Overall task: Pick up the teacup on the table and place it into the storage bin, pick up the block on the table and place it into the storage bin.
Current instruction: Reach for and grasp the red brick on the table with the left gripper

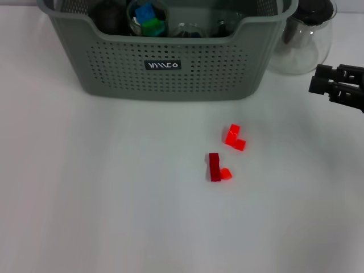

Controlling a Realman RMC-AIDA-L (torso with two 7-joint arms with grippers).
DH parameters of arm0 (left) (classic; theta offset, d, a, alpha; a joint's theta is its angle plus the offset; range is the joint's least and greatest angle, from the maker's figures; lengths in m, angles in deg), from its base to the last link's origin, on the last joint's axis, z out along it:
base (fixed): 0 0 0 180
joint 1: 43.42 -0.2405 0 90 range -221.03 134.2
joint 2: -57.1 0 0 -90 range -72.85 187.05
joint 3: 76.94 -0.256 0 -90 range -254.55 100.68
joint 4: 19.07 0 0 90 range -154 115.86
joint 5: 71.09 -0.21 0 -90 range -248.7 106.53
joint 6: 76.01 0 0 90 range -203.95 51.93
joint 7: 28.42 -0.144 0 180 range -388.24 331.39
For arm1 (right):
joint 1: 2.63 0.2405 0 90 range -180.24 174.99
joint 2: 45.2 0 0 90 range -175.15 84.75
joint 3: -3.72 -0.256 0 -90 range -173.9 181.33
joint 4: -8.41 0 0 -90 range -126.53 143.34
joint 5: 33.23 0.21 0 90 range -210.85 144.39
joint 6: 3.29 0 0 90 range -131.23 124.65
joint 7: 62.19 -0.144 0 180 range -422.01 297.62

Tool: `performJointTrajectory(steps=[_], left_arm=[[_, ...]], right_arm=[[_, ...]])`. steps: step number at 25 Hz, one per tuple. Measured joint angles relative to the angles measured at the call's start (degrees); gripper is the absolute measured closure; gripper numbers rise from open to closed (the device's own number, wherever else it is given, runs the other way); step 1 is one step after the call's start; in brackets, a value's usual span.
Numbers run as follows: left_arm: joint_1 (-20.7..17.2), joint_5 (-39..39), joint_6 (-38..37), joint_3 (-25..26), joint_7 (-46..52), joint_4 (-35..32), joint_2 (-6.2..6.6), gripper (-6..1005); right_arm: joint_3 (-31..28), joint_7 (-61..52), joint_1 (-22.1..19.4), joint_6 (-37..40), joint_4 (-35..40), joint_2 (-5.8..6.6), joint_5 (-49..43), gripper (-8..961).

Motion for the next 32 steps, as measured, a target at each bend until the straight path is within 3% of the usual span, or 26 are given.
performJointTrajectory(steps=[4, 7, 9, 12, 16, 20, 23, 27, 32], left_arm=[[-11.41, 19.59, -5.98, 0.73, -5.45, -15.16, -0.45, 360], [-20.38, 38.42, -15.79, 4.71, -17.13, -20.43, -0.89, 275], [-24.62, 47.60, -26.83, 10.47, -27.51, -19.46, -1.77, 226], [-28.98, 52.38, -39.10, 16.78, -40.40, -13.39, -2.46, 208], [-33.24, 45.55, -43.04, 18.97, -59.28, -0.42, -2.76, 222], [-33.60, 38.29, -41.59, 18.54, -74.34, 12.89, -2.84, 236], [-30.93, 34.94, -37.25, 16.08, -79.47, 22.56, -2.74, 247], [-26.88, 34.34, -28.77, 10.56, -82.53, 30.37, -2.79, 249], [-22.69, 34.33, -22.38, 8.81, -85.02, 36.00, -2.86, 245]], right_arm=[[-0.02, 0.06, -0.27, 0.02, -0.05, 0.07, -0.01, 465], [-0.04, 0.24, -0.35, -0.05, -0.13, 0.08, -0.02, 465], [-0.02, 0.25, -0.30, -0.09, -0.14, 0.03, -0.01, 465], [-0.02, 0.24, -0.14, -0.19, -0.16, 0.02, -0.02, 465], [0.00, -0.05, -0.02, -0.42, -0.16, 0.02, -0.01, 465], [-0.01, -0.27, 0.10, -0.48, -0.33, 0.17, -0.01, 465], [0.00, -0.32, 0.26, -0.50, -0.36, 0.14, -0.01, 465], [0.00, -0.38, 0.32, -0.51, -0.37, 0.08, -0.13, 465], [0.00, -0.40, 0.33, -0.51, -0.36, 0.10, -0.48, 465]])
